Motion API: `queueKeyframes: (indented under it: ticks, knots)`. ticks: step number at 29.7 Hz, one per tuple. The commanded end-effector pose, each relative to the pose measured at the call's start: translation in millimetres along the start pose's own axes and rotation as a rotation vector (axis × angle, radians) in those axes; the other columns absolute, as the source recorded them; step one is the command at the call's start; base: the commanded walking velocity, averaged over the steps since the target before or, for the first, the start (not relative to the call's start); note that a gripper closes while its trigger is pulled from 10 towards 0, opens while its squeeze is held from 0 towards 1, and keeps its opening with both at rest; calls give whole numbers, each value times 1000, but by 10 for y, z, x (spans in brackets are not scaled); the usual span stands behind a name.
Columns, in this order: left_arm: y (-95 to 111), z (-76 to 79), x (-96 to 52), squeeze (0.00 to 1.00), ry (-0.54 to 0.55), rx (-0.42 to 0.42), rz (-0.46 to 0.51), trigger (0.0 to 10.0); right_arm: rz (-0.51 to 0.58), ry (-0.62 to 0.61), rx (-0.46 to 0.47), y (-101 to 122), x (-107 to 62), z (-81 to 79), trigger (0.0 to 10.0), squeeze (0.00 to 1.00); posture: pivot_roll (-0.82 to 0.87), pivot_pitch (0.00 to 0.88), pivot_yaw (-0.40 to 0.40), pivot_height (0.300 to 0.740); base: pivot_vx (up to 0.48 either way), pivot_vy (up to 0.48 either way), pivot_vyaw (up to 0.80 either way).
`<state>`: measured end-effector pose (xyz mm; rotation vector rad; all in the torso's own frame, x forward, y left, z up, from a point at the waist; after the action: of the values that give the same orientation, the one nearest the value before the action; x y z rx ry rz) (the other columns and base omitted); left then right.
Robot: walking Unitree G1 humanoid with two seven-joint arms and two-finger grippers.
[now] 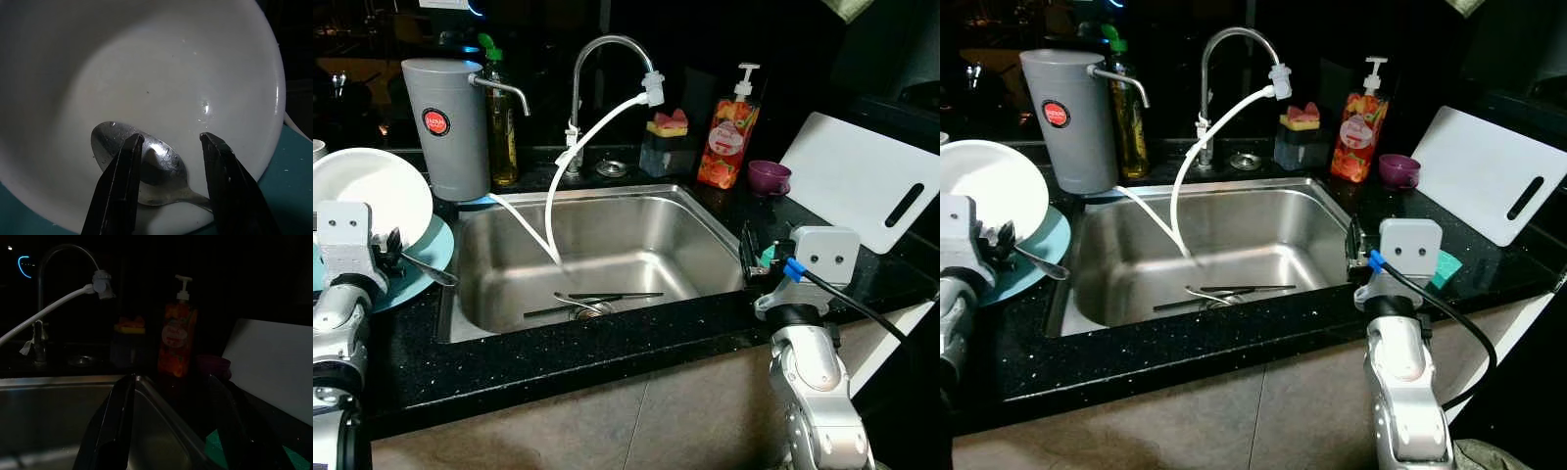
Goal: Kitchen organization
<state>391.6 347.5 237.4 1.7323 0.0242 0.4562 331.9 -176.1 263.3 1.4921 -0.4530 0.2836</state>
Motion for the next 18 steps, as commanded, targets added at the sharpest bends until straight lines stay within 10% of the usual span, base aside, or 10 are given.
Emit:
queueKeyframes:
  ticks: [1, 18]
  knots:
    - [-290, 37, -126, 0, -18, -11, -93, 10000, -19, -1, 2, -41, -11, 10, 10000, 0, 60, 101, -118, 740, 0, 0, 0]
    - [-301, 114, -112, 0, -40, -4, -104, 10000, -16, -2, 1, -32, -5, 13, 10000, 0, 47, 95, -115, 740, 0, 0, 0]
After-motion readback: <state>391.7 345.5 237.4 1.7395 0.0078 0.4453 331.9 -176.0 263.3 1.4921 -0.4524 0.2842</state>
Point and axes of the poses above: a point about 5 cm out from each wrist's last joint towards the gripper, its own x axis pointing out of the wrist towards the gripper, its own y axis along the axis of the wrist's last joint, z = x × y, the point moved 4 cm from there along x, pointing out of the wrist towards the gripper, and after that the axes turned 1 degree about x, right-handed, at the moved point
